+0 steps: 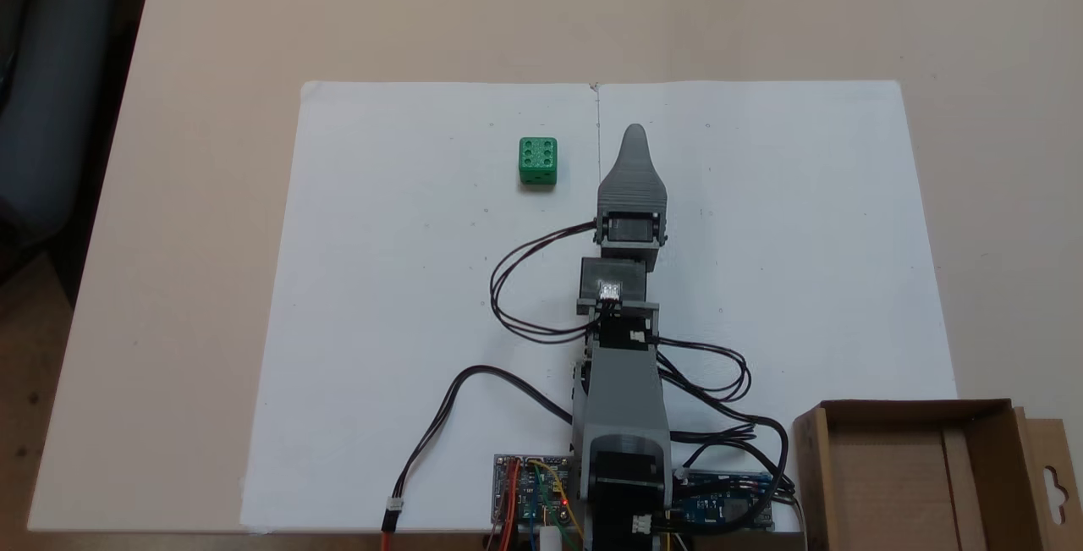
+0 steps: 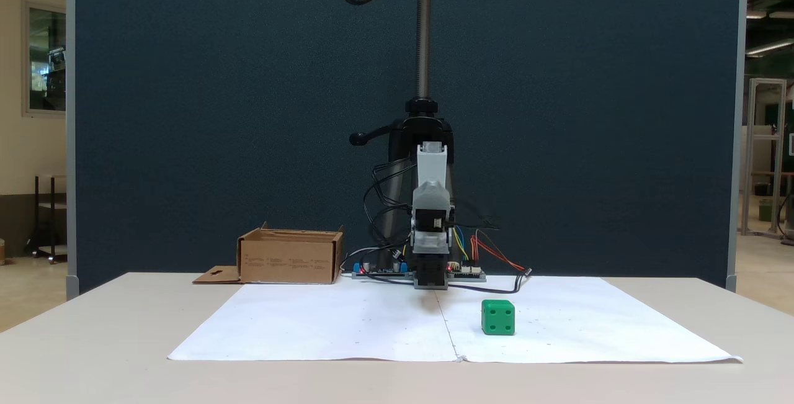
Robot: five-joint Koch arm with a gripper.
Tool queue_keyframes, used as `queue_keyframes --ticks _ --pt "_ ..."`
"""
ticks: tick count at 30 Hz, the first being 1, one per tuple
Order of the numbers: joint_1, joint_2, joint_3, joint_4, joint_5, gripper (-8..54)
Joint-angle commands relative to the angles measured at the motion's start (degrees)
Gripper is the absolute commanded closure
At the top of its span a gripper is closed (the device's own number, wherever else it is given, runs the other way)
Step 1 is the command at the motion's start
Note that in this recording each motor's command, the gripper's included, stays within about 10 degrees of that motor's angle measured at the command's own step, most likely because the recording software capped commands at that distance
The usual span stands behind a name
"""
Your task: Grasp a green dice and put it in the bin.
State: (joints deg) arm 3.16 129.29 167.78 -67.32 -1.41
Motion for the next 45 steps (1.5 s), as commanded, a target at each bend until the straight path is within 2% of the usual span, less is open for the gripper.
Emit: queue_keyframes --ticks 1,23,34,45 --pt "0.4 6.2 -8.3 9.1 -1.7 2.5" --pt "-1.8 4.3 -49.2 91.2 2.7 2.5" --pt "-2.1 -13.9 -80.2 125.9 3.0 2.5" --pt "-3.5 -27.0 -98.1 153.4 9.3 2.5"
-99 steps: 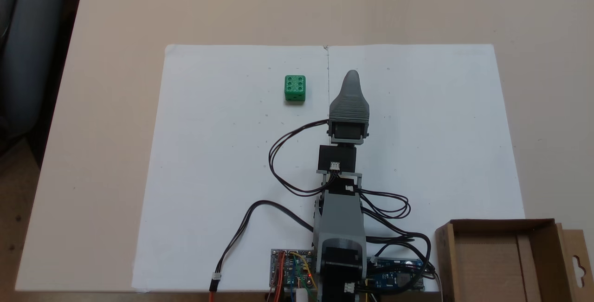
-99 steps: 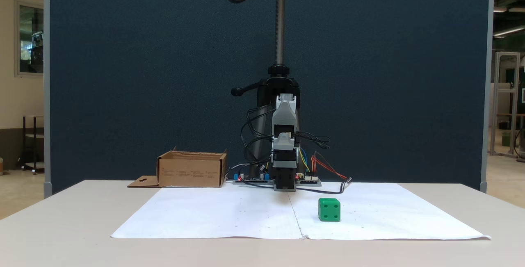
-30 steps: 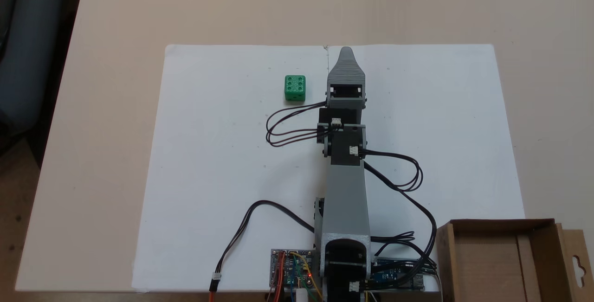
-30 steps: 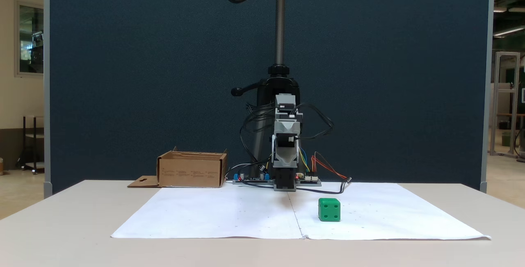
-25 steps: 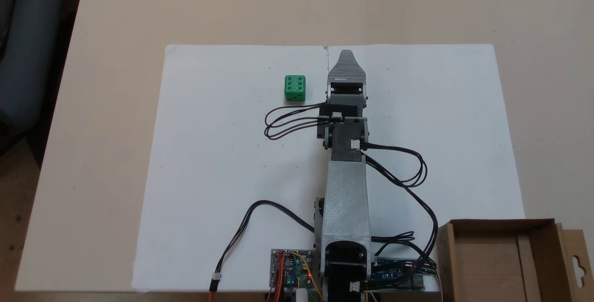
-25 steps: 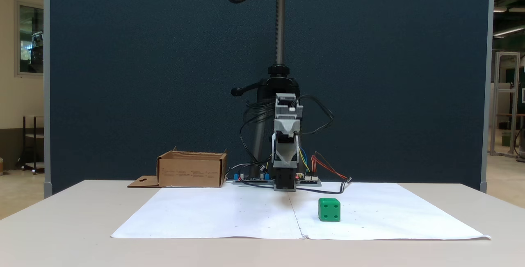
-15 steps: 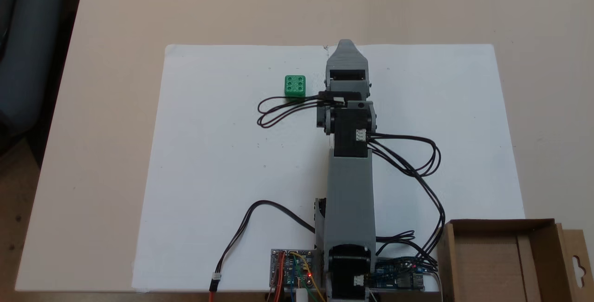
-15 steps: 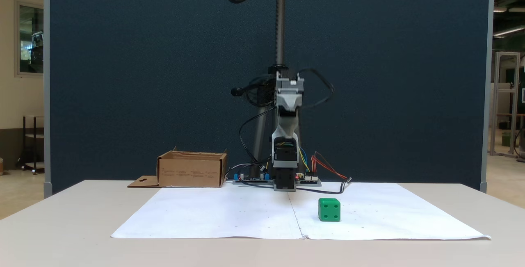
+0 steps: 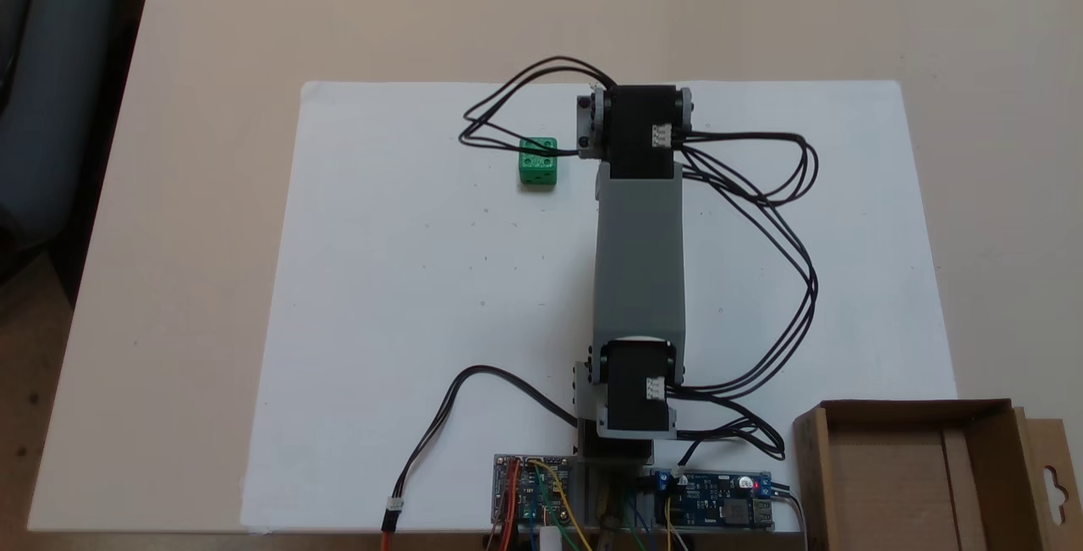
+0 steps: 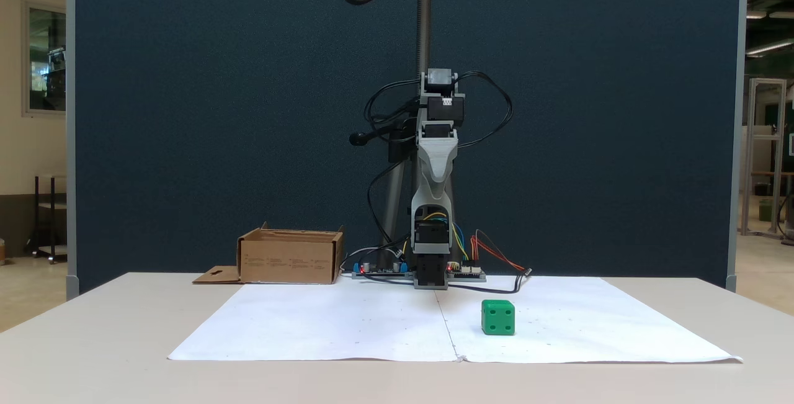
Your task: Grasp a green dice and put it in the bin.
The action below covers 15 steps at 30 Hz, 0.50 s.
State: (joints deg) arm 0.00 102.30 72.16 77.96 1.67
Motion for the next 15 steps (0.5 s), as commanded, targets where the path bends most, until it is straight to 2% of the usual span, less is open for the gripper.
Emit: queue_keyframes --ticks 1,6,15 --pt "-1.0 -0.9 -3.5 8.1 7.6 2.5" --pt "-6.0 -3.6 -7.9 7.9 14.3 2.4" --pt "-10.1 -6.9 -9.2 6.4 19.2 2.3"
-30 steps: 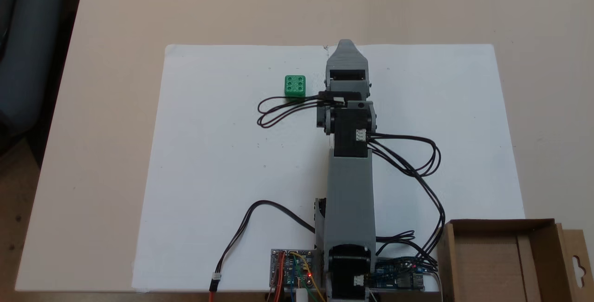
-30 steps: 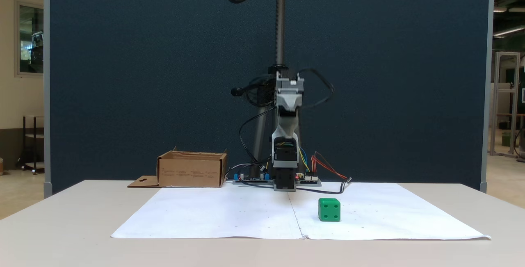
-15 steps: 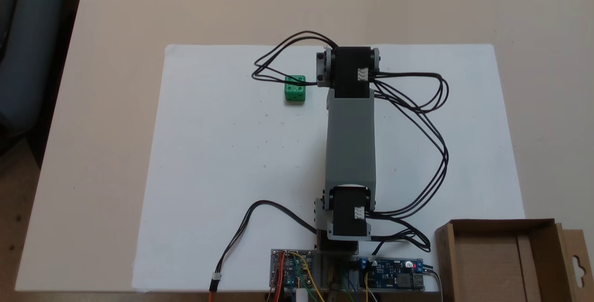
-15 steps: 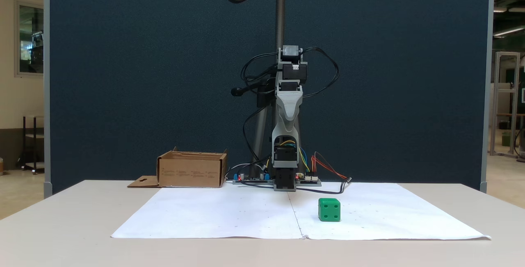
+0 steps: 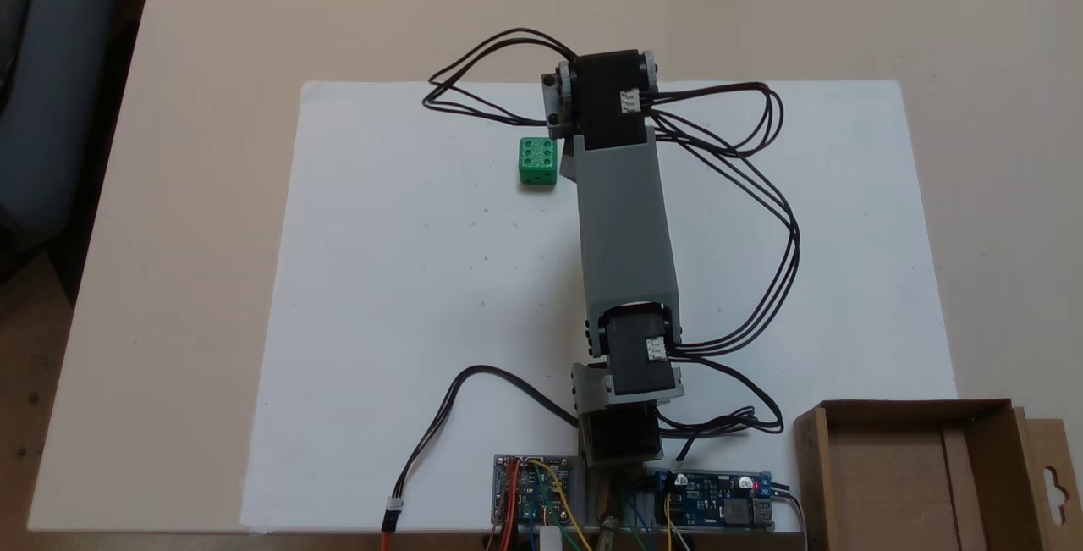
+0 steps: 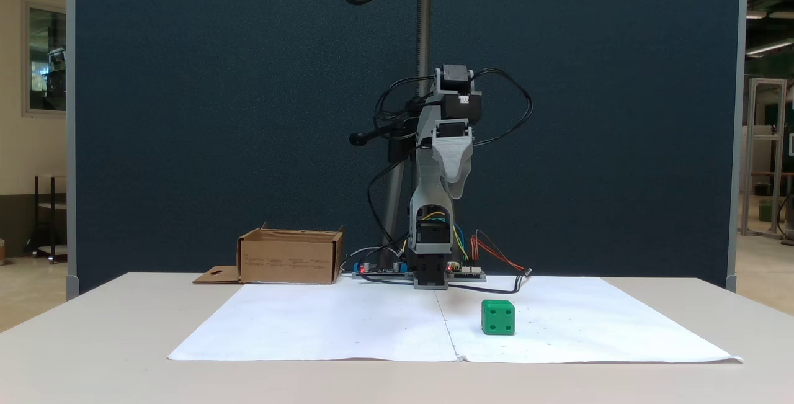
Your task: Grasp a green dice and put it in the bin.
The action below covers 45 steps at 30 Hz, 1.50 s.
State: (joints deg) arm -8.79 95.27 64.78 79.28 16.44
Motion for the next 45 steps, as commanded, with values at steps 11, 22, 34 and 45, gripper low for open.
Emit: queue_keyframes --ticks 11,22,34,45 --pt "-3.6 -4.7 -2.4 3.3 5.1 2.3" --pt "-3.3 -11.6 -7.7 3.3 6.0 2.4" --pt "-3.3 -19.2 -14.4 3.3 4.6 2.0" --pt "-3.4 -21.7 -16.0 3.4 3.7 1.9"
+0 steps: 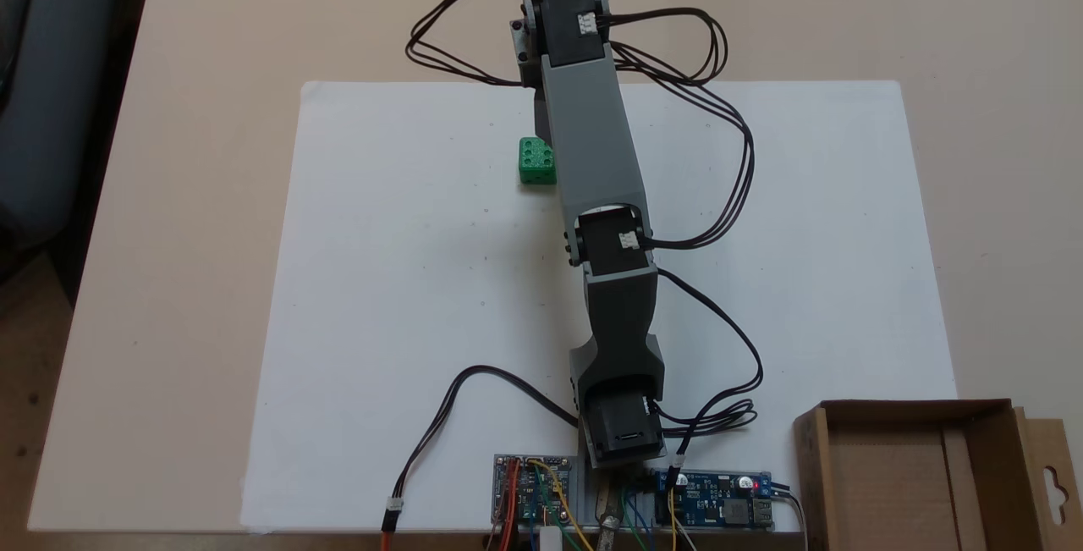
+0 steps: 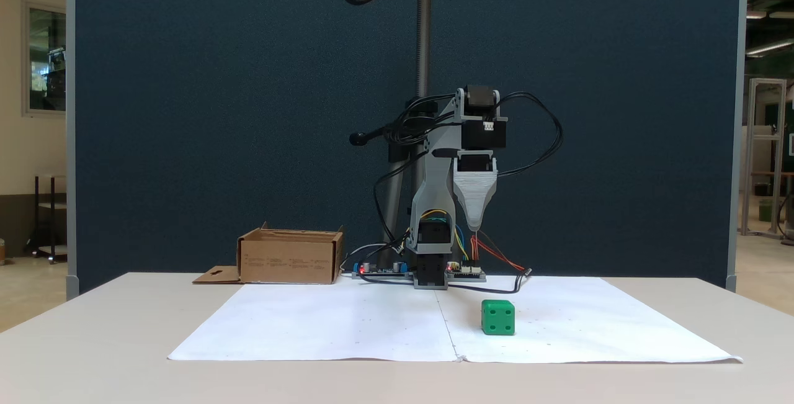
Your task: Grasp a green dice and put it in the bin.
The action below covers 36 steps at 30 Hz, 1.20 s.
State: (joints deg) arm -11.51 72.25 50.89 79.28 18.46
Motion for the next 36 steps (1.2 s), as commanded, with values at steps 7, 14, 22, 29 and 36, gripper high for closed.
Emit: queue_keyframes --ticks 7,14,22,29,36 --pt "-1.5 1.2 -1.7 2.3 1.7 1.9" --pt "-2.1 1.1 3.6 -2.9 1.7 2.0" --pt "-3.2 1.1 9.2 -8.3 1.9 2.0" --pt "-3.8 1.1 14.2 -15.3 7.4 2.0" --pt "-4.0 1.1 16.5 -18.1 7.6 2.2"
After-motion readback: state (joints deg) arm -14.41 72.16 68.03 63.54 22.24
